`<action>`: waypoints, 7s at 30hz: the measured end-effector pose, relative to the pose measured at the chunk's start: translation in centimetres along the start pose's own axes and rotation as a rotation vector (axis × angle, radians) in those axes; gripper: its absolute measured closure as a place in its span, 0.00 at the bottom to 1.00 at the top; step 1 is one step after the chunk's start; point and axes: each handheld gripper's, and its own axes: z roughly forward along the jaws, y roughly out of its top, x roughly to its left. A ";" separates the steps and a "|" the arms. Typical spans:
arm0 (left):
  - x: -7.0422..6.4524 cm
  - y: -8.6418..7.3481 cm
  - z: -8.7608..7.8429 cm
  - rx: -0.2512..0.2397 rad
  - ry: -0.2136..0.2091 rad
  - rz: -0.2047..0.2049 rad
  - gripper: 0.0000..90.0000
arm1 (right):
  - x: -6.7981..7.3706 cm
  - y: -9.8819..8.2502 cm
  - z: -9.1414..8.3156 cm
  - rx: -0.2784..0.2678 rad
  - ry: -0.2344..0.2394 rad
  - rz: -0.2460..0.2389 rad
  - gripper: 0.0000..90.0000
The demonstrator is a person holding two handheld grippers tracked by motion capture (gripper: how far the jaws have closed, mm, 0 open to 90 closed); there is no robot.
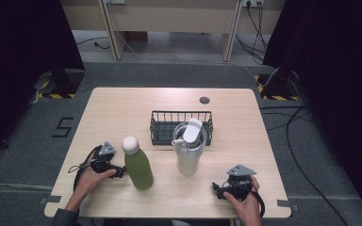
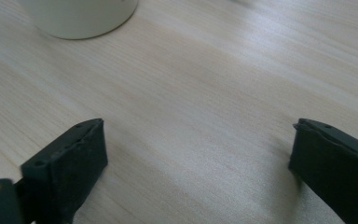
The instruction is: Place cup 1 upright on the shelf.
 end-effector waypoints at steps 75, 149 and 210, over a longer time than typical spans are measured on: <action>0.0 0.0 0.0 -0.001 -0.001 0.000 0.00 | 5.3 7.4 4.1 -0.387 0.194 -0.150 0.12; 0.0 0.0 0.0 -0.001 -0.004 0.002 0.00 | 2.6 15.1 0.6 -0.557 0.138 -0.111 0.13; 0.0 0.0 0.0 -0.001 -0.003 0.003 0.00 | -1.7 21.0 5.5 -0.528 0.044 -0.057 0.13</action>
